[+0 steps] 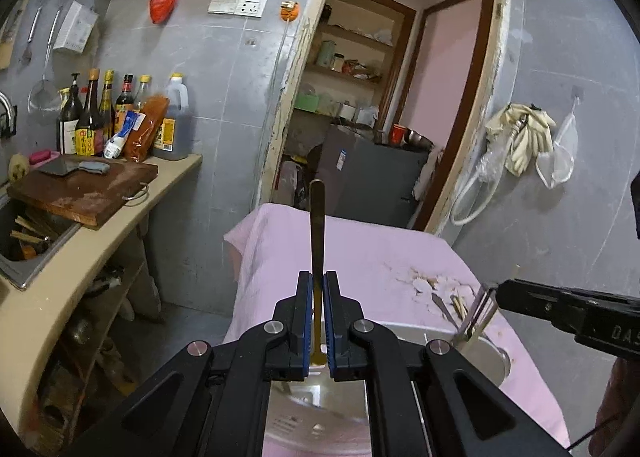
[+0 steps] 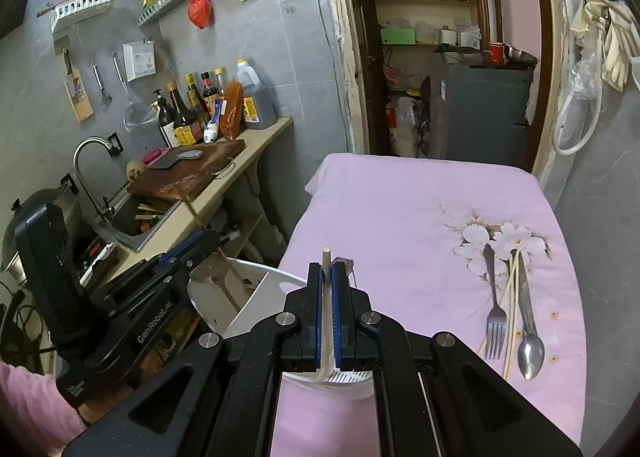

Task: Organize utensils
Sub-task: 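Drop the chopstick into the caddy with the right tool while the left tool drops the gold spoon in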

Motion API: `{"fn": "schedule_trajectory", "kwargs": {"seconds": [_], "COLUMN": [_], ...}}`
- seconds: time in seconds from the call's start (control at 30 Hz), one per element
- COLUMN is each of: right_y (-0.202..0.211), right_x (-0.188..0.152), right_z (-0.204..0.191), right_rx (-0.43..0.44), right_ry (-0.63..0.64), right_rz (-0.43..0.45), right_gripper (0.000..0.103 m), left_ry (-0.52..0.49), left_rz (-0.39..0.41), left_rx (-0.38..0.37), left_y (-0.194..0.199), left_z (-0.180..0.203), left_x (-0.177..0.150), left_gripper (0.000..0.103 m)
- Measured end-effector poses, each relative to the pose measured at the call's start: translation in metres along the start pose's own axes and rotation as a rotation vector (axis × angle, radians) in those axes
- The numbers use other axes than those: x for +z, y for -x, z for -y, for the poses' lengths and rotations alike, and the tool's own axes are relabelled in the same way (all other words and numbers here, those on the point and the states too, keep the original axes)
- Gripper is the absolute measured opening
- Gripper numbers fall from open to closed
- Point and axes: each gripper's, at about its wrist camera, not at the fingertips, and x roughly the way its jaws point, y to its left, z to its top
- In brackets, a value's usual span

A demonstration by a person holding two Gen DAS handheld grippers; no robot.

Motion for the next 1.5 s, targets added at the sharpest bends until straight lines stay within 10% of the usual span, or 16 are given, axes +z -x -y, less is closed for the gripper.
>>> {"fn": "schedule_trajectory", "kwargs": {"seconds": [0.53,0.9,0.97,1.5], "right_y": [0.015,0.049,0.059,0.146], "right_x": [-0.004,0.0,0.0,0.002], "right_z": [0.014,0.033,0.042,0.146], "right_rx": [0.021,-0.011,-0.031,-0.217], "right_ry": [-0.024,-0.044,-0.052,-0.08], "right_rz": [0.034,0.146,0.178,0.422], "right_gripper": [0.005,0.006,0.007,0.084], "left_ry": [-0.001,-0.003,-0.002,-0.052], "left_rz": [-0.09,-0.066,-0.037,0.108], "left_rx": [-0.012,-0.011,-0.013,0.029], "left_y": [0.008,0.023,0.028,0.037], "left_z": [0.005,0.028,0.038,0.149], "left_x": [0.007,0.019,0.024,0.044], "left_gripper": [0.01,0.036,0.059,0.101]}}
